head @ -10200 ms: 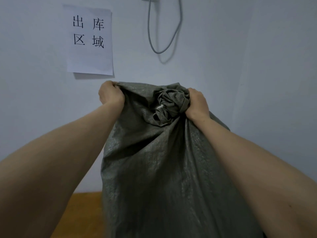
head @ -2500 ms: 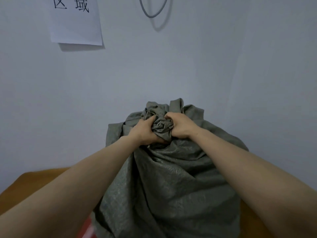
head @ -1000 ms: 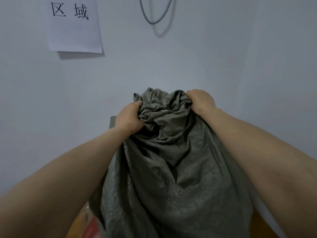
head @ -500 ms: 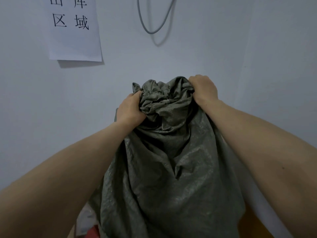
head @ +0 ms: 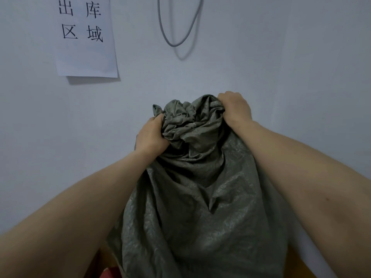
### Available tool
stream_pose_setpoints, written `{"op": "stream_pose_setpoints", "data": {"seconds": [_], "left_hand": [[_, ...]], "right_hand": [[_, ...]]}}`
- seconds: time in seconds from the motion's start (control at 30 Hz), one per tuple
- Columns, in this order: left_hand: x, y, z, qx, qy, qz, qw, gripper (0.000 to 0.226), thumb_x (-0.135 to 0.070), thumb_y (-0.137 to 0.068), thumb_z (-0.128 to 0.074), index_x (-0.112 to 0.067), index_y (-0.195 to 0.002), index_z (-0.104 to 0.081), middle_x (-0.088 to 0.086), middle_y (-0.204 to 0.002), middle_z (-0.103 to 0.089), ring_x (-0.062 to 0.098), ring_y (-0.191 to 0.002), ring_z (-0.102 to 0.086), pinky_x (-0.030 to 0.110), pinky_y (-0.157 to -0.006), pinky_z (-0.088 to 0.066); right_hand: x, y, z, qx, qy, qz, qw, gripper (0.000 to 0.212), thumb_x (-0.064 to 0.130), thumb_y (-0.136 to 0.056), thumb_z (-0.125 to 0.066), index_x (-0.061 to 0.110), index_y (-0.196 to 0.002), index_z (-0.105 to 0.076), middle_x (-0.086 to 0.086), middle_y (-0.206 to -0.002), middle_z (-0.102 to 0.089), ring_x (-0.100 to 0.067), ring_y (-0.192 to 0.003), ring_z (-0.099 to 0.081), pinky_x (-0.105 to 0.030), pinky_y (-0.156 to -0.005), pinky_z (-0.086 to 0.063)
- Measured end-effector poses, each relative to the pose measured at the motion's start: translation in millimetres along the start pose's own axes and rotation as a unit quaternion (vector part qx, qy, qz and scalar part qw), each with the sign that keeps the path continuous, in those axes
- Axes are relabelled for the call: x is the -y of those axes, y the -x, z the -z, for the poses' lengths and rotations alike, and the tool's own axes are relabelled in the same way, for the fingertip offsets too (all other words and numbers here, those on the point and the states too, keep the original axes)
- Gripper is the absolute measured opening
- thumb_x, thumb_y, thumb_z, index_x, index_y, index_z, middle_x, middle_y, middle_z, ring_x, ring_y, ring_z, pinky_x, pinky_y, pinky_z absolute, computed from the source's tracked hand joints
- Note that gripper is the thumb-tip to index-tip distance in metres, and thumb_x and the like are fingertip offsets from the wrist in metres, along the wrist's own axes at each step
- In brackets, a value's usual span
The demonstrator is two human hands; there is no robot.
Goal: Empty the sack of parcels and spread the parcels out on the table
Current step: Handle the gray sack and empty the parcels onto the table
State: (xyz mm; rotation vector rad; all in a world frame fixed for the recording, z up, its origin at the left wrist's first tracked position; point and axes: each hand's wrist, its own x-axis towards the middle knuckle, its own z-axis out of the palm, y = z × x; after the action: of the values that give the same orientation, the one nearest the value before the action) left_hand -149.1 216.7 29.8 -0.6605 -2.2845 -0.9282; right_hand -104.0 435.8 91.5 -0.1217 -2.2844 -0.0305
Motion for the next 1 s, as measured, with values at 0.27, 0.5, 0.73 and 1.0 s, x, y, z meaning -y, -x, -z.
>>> {"op": "stream_pose_setpoints", "data": {"seconds": [0.27,0.5,0.73,1.0], "left_hand": [[-15.6,-7.9,4.7,-0.024,-0.002,-0.019,1.0,0.035,-0.027,-0.08,-0.064,-0.017,-0.113,-0.054,0.014,-0.117,-0.057,0.036,-0.107,-0.055,0.04,-0.086,-0.045],[-28.8,-14.5,8.7,-0.045,0.002,-0.027,0.999,0.041,-0.024,-0.081,-0.064,-0.015,-0.118,-0.053,0.015,-0.119,-0.055,0.036,-0.11,-0.052,0.042,-0.089,-0.044],[-35.1,-9.7,6.7,-0.056,0.02,-0.034,0.998,0.045,-0.023,-0.08,-0.064,-0.015,-0.123,-0.051,0.015,-0.121,-0.054,0.036,-0.111,-0.052,0.042,-0.088,-0.045],[-23.0,19.7,-8.1,-0.028,0.01,0.013,0.999,0.041,-0.021,-0.084,-0.061,-0.015,-0.122,-0.048,0.013,-0.125,-0.051,0.034,-0.114,-0.051,0.038,-0.082,-0.042]], "right_hand": [[-5.8,-1.7,13.0,-0.052,-0.017,-0.024,0.998,0.023,-0.003,-0.086,-0.039,0.001,-0.1,-0.057,-0.018,-0.108,-0.055,-0.033,-0.105,-0.047,-0.032,-0.067,-0.03],[-10.6,-7.7,25.8,-0.081,-0.022,-0.027,0.996,0.024,-0.005,-0.085,-0.038,0.0,-0.1,-0.056,-0.018,-0.107,-0.055,-0.033,-0.104,-0.047,-0.032,-0.067,-0.03],[-16.4,-4.9,32.1,-0.093,-0.021,-0.027,0.995,0.025,-0.007,-0.084,-0.038,0.0,-0.1,-0.056,-0.018,-0.105,-0.055,-0.032,-0.103,-0.047,-0.031,-0.066,-0.028],[-17.5,31.9,9.3,-0.045,-0.056,-0.028,0.997,0.028,-0.011,-0.077,-0.043,0.003,-0.095,-0.059,-0.016,-0.101,-0.055,-0.031,-0.1,-0.048,-0.029,-0.066,-0.028]]}}
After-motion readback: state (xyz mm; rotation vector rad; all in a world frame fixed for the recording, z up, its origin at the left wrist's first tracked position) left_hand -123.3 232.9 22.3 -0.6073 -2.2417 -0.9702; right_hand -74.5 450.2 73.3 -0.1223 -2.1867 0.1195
